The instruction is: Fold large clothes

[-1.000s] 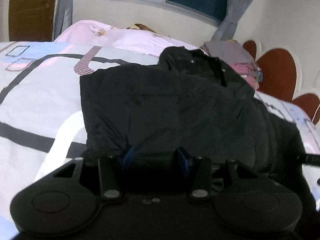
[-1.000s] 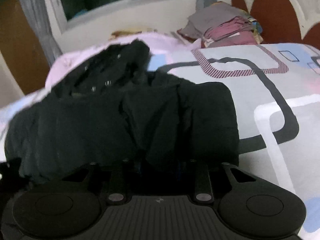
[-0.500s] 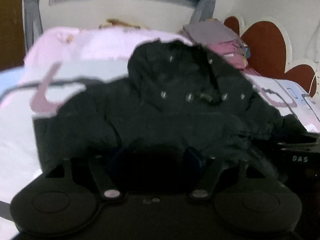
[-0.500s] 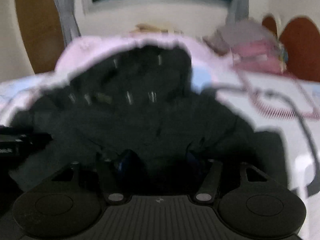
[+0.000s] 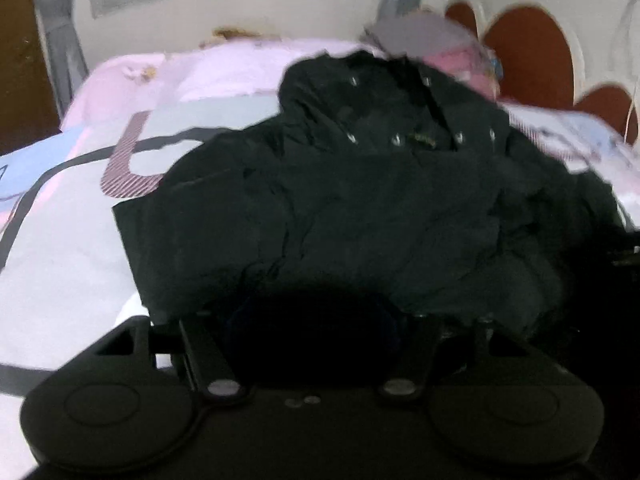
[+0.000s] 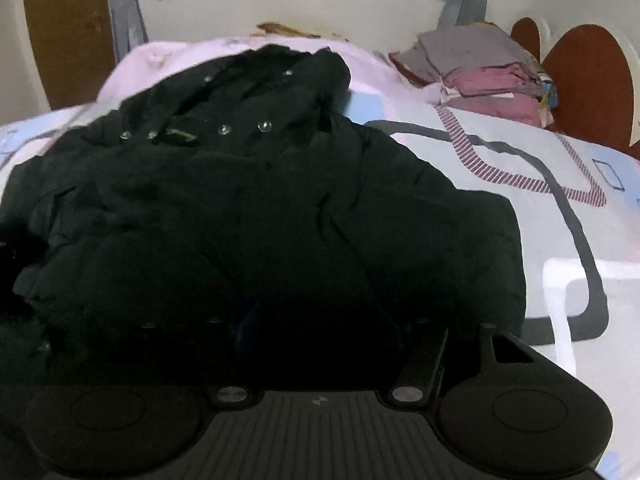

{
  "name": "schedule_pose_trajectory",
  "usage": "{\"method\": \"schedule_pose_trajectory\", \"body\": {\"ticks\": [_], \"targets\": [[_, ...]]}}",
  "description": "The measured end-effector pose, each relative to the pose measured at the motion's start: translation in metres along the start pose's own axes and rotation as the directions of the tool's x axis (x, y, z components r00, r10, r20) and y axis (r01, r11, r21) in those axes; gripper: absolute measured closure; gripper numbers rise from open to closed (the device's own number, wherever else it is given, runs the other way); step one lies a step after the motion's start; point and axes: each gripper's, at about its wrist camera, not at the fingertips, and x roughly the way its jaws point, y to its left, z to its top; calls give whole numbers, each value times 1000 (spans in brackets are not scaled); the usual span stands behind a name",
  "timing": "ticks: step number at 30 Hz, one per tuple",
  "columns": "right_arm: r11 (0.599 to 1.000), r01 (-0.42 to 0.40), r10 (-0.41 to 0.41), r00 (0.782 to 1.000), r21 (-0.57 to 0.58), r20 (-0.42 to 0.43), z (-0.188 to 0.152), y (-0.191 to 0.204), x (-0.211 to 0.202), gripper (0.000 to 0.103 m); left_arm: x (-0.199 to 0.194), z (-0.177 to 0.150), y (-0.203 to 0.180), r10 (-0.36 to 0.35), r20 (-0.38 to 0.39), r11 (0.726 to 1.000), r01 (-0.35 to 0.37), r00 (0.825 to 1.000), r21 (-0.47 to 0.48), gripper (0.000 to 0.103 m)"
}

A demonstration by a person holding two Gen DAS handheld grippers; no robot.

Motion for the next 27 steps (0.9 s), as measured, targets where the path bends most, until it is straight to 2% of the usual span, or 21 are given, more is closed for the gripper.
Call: {"method": "schedule_pose_trajectory", "body": {"ticks": [1, 2, 3, 5, 7, 8, 9, 10, 11, 12, 13, 14, 15, 16, 17, 19, 21, 23, 25, 26, 27], "targets": [[1000, -1, 1, 1000, -11, 1, 7, -1, -9, 43, -6, 8, 1, -3, -20, 1000, 4, 1000, 10, 46], [1000, -9, 10, 998, -22, 59, 13, -4, -24, 43, -18, 19, 3, 7, -1, 999, -7, 1000, 32, 51], [999, -18, 21, 993, -27, 113, 20, -9, -35, 43, -29, 26, 7, 14, 39, 999, -15, 999, 42, 50], [999, -44, 42, 983, 4, 180, 43, -20, -44, 43, -39, 55, 20, -13, 121, 1000, 14, 993, -8, 50], [991, -110, 91, 968, 70, 236, 74, -35, -37, 43, -33, 82, 32, -23, 171, 997, 36, 985, -71, 50], [988, -125, 99, 965, 93, 245, 89, -39, -28, 55, -25, 98, 37, -14, 198, 995, 34, 980, -96, 50], [983, -143, 111, 963, 115, 247, 105, -44, -17, 62, -16, 109, 40, -20, 210, 992, 46, 977, -119, 51], [979, -153, 115, 960, 132, 255, 118, -50, -6, 67, -4, 121, 42, -29, 216, 990, 58, 976, -130, 51], [976, -151, 107, 959, 154, 264, 130, -53, 7, 67, 6, 130, 43, -40, 218, 989, 70, 975, -132, 51], [972, -153, 102, 958, 176, 270, 143, -58, 22, 67, 22, 138, 43, -47, 199, 989, 75, 979, -131, 51], [968, -160, 106, 959, 196, 263, 154, -63, 39, 62, 40, 145, 43, -55, 168, 988, 78, 984, -132, 51], [968, -145, 92, 965, 207, 246, 165, -67, 49, 41, 57, 151, 44, -70, 143, 987, 89, 987, -131, 51], [970, -127, 74, 967, 209, 242, 176, -70, 63, 31, 70, 156, 44, -62, 122, 989, 77, 991, -124, 51], [967, -146, 94, 966, 207, 243, 185, -73, 71, 26, 84, 162, 47, -55, 108, 989, 69, 993, -131, 51], [960, -182, 133, 965, 212, 227, 196, -77, 83, 26, 93, 165, 53, -68, 97, 985, 82, 993, -151, 51], [959, -190, 150, 970, 211, 192, 213, -80, 103, 27, 111, 178, 60, -48, 88, 982, 63, 995, -181, 51], [952, -227, 198, 969, 206, 150, 223, -80, 127, 29, 132, 186, 63, -60, 52, 977, 69, 997, -202, 51], [960, -190, 174, 980, 208, 92, 223, -76, 146, 46, 148, 192, 61, -68, 25, 977, 72, 997, -201, 50], [937, -246, 238, 969, 249, 63, 221, -83, 163, 50, 158, 195, 61, -78, 9, 971, 78, 997, -224, 57], [927, -263, 257, 965, 268, 60, 218, -86, 168, 55, 162, 195, 61, -95, 1, 966, 92, 996, -241, 68], [917, -287, 280, 958, 277, 64, 216, -88, 170, 62, 162, 195, 59, -115, 8, 962, 113, 993, -248, 92]]}}
